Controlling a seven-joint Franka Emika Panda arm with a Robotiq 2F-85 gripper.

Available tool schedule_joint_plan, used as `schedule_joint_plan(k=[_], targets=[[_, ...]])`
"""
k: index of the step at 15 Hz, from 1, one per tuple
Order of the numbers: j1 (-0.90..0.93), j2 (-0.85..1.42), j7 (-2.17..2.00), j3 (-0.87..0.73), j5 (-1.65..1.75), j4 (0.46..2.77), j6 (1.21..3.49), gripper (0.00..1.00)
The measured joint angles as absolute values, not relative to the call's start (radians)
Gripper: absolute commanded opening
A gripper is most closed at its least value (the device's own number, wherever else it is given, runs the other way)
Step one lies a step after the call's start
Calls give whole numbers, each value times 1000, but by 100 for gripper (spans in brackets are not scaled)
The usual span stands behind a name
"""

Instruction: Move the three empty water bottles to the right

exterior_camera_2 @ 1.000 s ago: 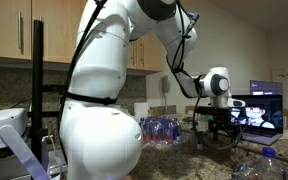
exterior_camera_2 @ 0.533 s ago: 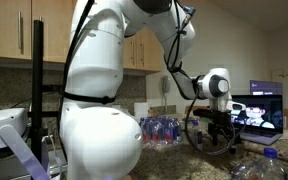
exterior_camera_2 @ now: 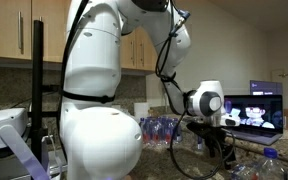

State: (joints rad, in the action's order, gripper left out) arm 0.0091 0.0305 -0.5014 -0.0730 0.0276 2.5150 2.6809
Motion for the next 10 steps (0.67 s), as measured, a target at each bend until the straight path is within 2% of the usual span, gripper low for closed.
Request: schedule_joint_plan(k=[3, 10], targets=[[3, 35, -505, -79, 28, 2546, 2757, 100], [0, -4, -574, -93, 51, 2599, 2766, 100]])
